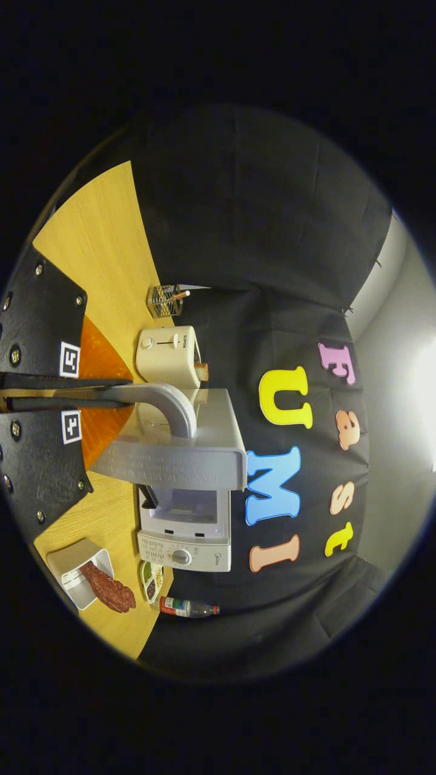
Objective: Open the microwave, put the food inside, and close the microwave door.
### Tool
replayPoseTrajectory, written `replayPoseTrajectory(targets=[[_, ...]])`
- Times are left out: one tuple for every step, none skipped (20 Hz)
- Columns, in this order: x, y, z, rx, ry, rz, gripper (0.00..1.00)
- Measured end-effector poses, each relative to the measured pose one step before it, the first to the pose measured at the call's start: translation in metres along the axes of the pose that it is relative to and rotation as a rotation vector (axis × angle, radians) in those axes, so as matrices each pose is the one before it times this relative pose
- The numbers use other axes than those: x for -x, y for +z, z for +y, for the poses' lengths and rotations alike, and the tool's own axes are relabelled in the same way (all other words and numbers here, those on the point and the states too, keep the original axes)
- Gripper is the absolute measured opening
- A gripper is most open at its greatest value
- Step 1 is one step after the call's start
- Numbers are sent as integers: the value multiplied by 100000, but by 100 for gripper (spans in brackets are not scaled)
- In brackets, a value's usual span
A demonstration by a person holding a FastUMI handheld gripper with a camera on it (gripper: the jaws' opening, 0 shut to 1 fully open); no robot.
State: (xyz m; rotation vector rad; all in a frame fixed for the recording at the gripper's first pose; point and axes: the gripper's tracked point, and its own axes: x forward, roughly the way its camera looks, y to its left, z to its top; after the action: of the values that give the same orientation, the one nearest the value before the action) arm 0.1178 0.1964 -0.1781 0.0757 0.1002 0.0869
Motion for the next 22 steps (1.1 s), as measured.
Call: replayPoseTrajectory(targets=[[-71, -137, 715, 113, -1244, -559, 5], [-20, -4, 532, 266, -1753, -392, 6], [-60, -12, 449, -149, -1610, -444, 5], [-28, 11, 423, -344, -1759, -480, 5], [-19, -49, 404, 34, -1671, -272, 5], [-52, -11, 487, 266, -1707, -37, 6], [31, 119, 405, -45, -1595, -128, 6], [-89, -192, 435, -344, -1162, 320, 5], [-1, 5, 398, -188, -945, 659, 5], [75, -12, 109, -32, -1257, 770, 6], [370, 66, 309, -337, 234, 475, 8], [437, 586, 586, -336, 1192, -2117, 9], [434, 919, 482, 1251, 1259, -3610, 19], [929, 1065, 285, 2619, 1761, -3717, 24], [547, 817, 799, 2245, 4238, -3124, 33], [444, 631, 630, 1324, 4569, -2017, 40], [664, 445, 272, 531, 3475, -1500, 51], [542, 245, -312, 132, 2433, -207, 54], [407, 220, -207, 89, 2840, 270, 59], [453, -5, -70, 16, 2838, 1019, 62], [437, -149, -350, 33, 2400, 1145, 63], [477, 148, -286, 624, 3296, 405, 65]])
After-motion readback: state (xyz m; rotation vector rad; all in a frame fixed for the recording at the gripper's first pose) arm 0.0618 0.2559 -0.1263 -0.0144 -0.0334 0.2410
